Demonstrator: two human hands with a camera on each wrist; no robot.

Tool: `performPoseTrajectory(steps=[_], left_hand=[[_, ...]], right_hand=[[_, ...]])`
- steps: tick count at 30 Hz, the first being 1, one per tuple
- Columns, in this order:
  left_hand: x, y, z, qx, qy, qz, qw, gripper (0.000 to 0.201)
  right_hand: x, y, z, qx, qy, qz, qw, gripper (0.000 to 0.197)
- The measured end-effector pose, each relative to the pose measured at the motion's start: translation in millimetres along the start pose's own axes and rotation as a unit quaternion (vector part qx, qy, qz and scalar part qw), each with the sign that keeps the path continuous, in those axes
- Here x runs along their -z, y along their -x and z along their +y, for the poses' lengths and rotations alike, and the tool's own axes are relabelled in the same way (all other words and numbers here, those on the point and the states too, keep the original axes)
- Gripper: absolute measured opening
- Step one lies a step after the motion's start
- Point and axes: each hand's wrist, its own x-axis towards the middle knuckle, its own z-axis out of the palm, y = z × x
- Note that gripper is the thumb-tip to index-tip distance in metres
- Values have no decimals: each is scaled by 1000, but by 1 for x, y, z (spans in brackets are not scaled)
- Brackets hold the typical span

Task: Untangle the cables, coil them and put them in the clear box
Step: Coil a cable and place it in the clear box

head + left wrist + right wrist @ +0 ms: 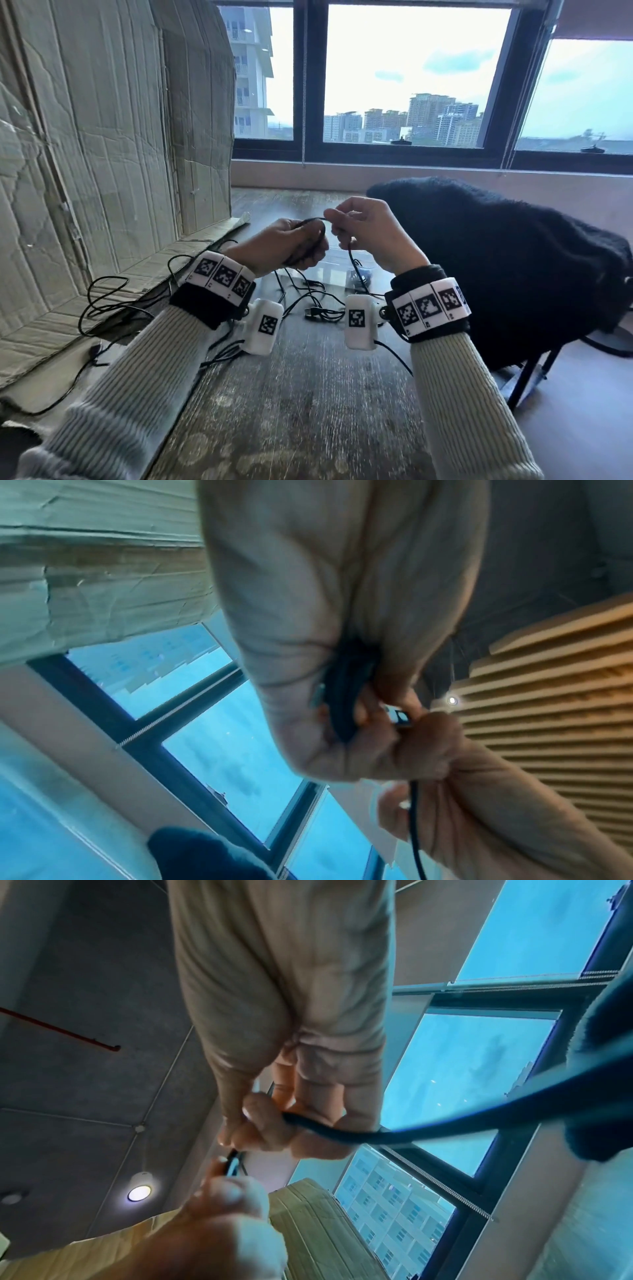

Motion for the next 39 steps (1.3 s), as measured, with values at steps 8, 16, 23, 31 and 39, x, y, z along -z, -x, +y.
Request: performPoseTrajectory(steps=[8,16,23,31,39], left_hand=[[-4,-17,11,-18,259,208,943,48],[17,-23,19,-24,210,328,921,46],[22,-27,12,-66,165,404,897,47],[14,-20,-5,-67,-365,234,899,73],[3,-17,-3,9,-198,53,979,71]], right_hand=[[1,-8,12,40,123,70,989,4],[-21,-11,28,43,203,7,978,18],[-34,-1,13,23,219,-151,964,24],[-20,0,-2,94,240,-85,962,7],[-3,-5,7,112,202,119,966,19]])
